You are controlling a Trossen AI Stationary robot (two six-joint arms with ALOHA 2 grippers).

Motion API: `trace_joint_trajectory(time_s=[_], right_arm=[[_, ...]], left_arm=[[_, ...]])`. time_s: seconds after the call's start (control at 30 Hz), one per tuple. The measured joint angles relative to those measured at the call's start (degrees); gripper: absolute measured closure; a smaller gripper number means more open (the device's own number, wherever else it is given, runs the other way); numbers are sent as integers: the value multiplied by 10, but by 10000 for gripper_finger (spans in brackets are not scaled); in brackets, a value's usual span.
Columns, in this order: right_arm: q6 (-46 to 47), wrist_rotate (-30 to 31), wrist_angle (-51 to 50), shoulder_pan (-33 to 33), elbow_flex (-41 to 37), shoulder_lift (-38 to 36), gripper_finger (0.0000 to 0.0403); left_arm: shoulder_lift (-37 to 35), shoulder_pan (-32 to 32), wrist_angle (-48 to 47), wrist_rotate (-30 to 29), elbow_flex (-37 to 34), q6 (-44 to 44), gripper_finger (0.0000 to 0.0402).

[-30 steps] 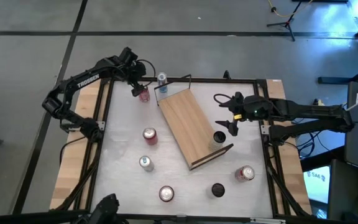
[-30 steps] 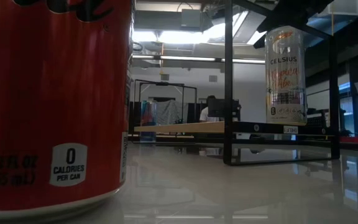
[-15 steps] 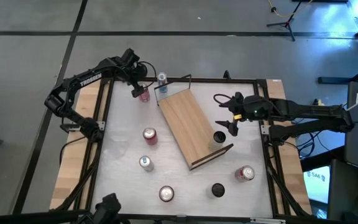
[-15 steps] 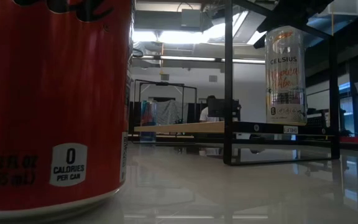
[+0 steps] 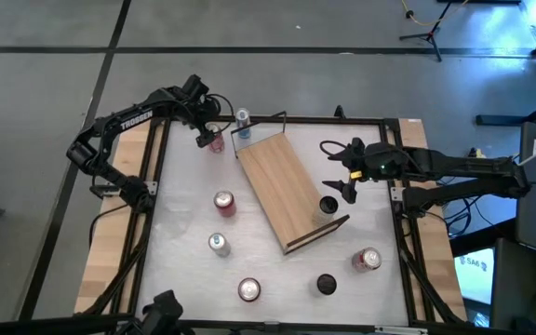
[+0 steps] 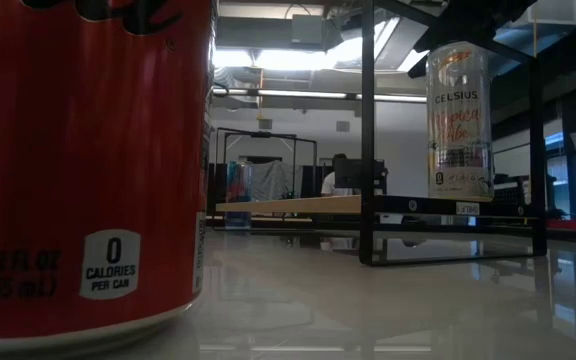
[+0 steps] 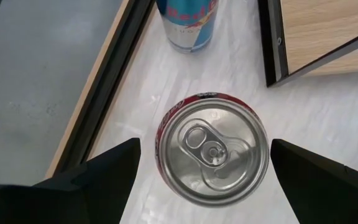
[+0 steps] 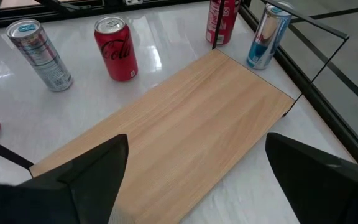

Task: Place canned beverage on shelf
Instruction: Put the top red white soda can on the shelf

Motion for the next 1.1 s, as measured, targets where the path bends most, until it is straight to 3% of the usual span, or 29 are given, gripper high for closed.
trace_joint_trajectory(time_s=[0.63,0.87,1.1], right_arm=[[0,0,0,0,0,0,29],[0,0,0,0,0,0,29],[0,0,0,0,0,0,29]], left_arm=[[49,-36,15,-46,0,-5,52],[48,-36,16,-53,0,-42,92],[47,-36,16,-81,0,-136,120]])
